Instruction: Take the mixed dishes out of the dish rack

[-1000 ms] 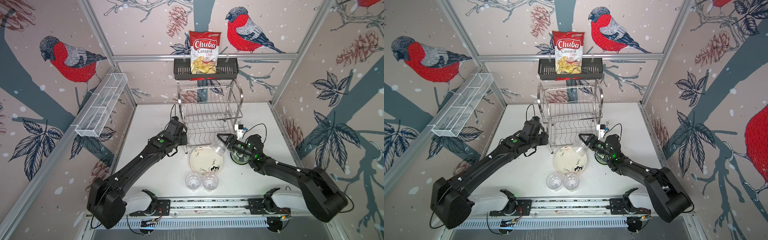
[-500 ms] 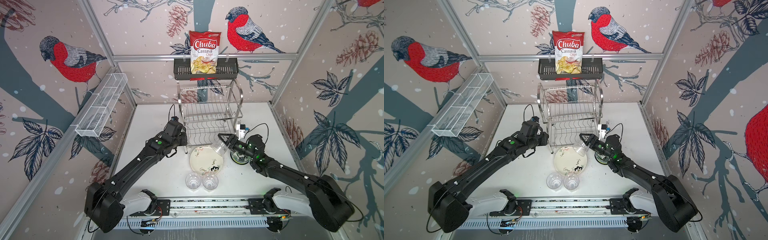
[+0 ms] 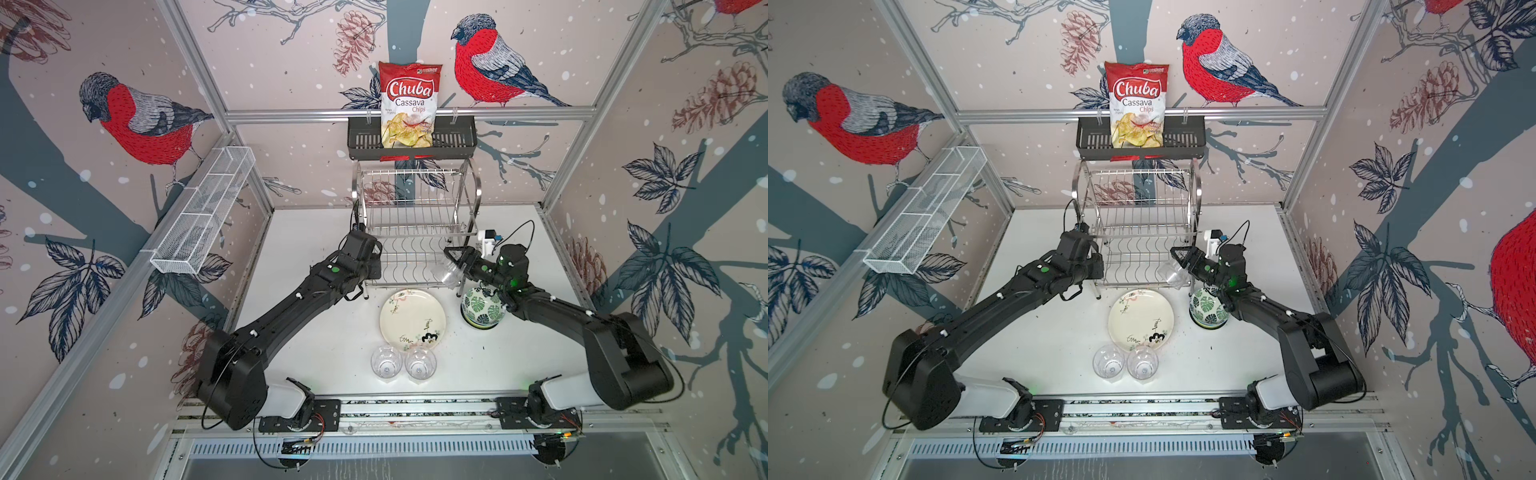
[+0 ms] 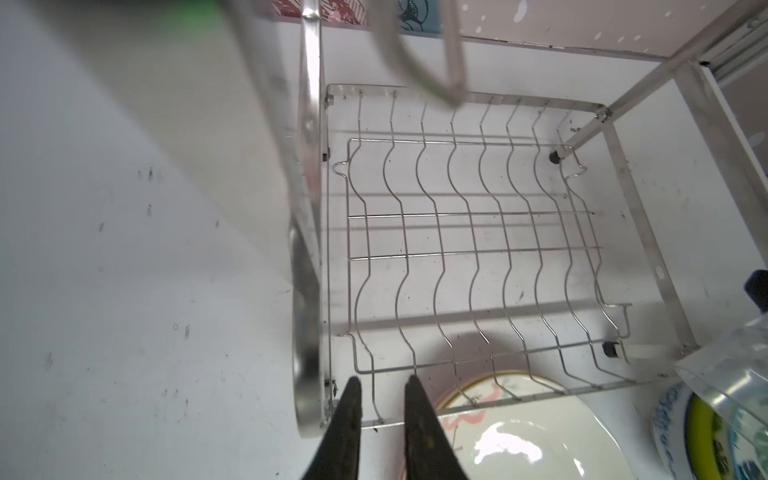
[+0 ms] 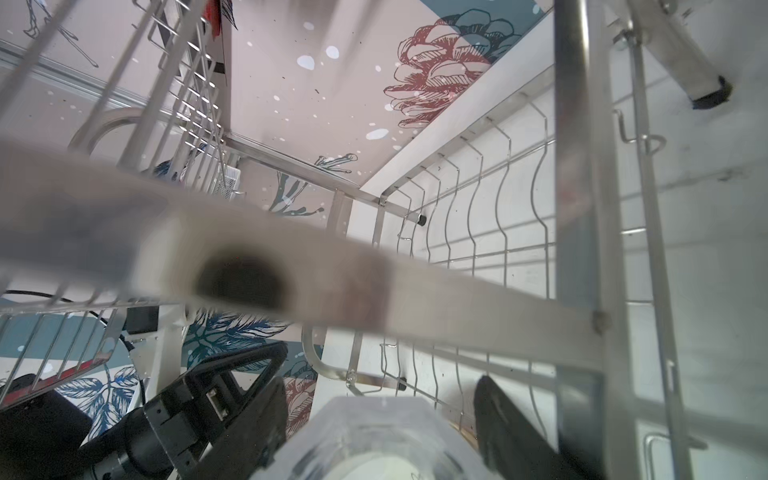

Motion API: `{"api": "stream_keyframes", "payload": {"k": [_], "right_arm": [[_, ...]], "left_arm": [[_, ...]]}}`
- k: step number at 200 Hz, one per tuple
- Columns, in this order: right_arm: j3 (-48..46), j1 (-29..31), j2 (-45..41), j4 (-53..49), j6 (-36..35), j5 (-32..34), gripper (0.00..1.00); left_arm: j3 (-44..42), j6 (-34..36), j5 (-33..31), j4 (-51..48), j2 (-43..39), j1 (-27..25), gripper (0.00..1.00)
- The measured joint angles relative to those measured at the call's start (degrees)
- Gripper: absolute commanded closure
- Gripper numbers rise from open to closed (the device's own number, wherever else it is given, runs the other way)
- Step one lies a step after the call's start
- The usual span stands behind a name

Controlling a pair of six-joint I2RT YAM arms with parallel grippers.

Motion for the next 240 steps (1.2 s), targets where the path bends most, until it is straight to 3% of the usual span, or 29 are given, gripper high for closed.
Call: {"api": "stream_keyframes", "payload": {"k": [52,122,159,207,223,240], "right_arm": [[6.05,-3.15,7.04,1.16,-1.16,-4.94,0.91],[10.51,-5.6,11.87,2.47,-1.31,-8.72,0.92],[6.67,-3.21,6.03,0.81,-1.25,-7.67,0.92],[-0.72,0.37,-6.64,-1.29,-1.16,-4.22,0.92],[-2.43,1.62,-10.27,-2.21,-1.25,-2.12,0.92],[-3.72,2.69,-12.15,-2.73,-1.27,-0.26,0.92]], "left_arm": [[7.72,0.7,-2.51,-0.15,8.11,0.22,0.84],[8.81,1.18,-2.89,-0.31,9.2,0.31,0.85],[8.2,0.13,1.07,-3.08,6.8,0.31,0.85],[1.16,-0.72,4.46,-4.63,-1.62,0.2,0.82],[-1.14,-1.55,4.52,-5.07,-4.46,0.2,0.77],[-3.5,-1.53,4.52,-5.09,-7.32,0.2,0.63]]}}
